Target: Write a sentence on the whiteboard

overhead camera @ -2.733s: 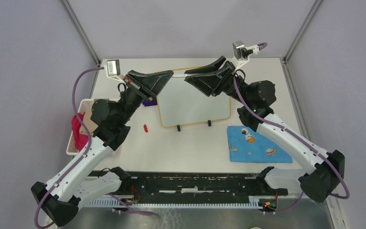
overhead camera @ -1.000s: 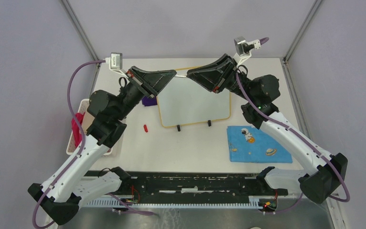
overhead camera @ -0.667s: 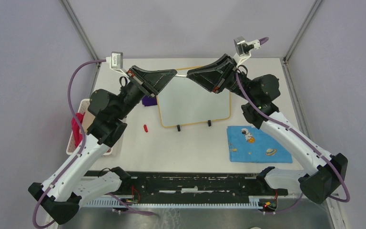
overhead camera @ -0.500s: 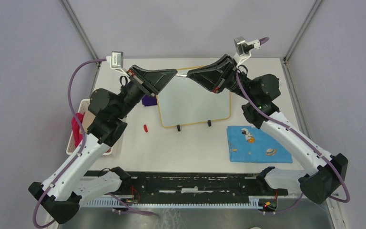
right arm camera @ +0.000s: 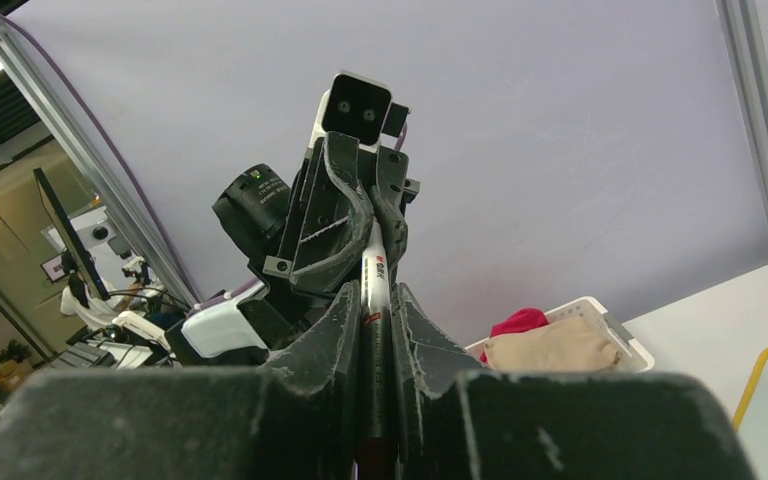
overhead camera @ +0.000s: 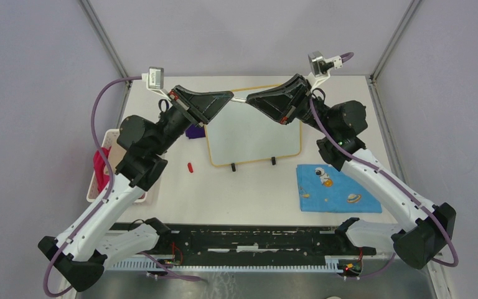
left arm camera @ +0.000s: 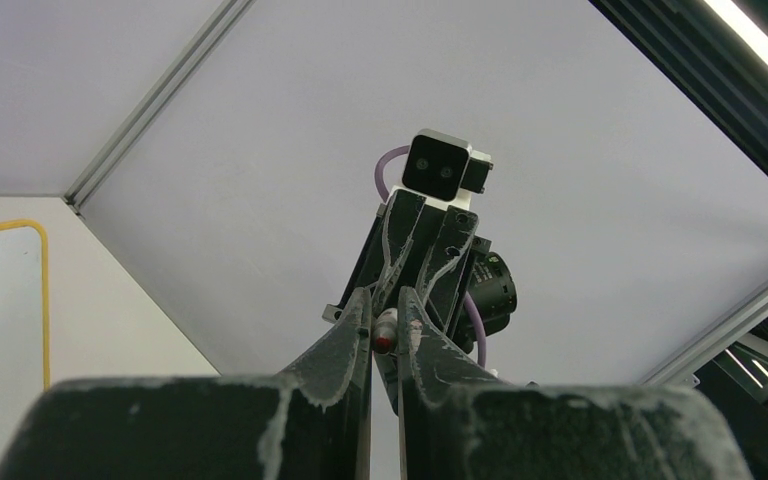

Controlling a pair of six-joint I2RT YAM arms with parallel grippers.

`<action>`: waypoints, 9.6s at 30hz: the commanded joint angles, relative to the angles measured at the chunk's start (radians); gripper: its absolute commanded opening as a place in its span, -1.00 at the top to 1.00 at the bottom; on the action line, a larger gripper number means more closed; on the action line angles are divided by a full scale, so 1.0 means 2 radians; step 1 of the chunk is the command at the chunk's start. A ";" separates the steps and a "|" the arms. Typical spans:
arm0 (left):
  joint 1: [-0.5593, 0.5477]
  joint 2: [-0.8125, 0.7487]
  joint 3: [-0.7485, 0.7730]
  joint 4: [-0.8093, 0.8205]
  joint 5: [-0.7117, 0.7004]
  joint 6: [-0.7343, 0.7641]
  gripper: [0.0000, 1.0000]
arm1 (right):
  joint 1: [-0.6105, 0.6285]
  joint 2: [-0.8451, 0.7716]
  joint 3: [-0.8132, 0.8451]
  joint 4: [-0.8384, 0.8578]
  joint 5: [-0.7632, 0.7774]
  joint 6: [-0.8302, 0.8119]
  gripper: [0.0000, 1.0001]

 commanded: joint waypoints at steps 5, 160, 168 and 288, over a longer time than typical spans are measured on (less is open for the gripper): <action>0.002 -0.008 -0.020 0.003 -0.020 0.009 0.85 | 0.003 -0.023 -0.013 0.067 0.000 0.014 1.00; 0.303 0.306 -0.338 0.414 0.304 0.139 -0.86 | 0.184 -0.183 -0.231 -0.207 0.463 -0.462 1.00; 0.302 0.365 -0.321 0.486 0.330 0.091 -0.81 | 0.184 -0.178 -0.228 -0.211 0.472 -0.469 1.00; 0.292 0.529 -0.325 0.691 0.359 0.086 0.96 | 0.197 0.152 0.001 -0.144 0.492 -0.483 1.00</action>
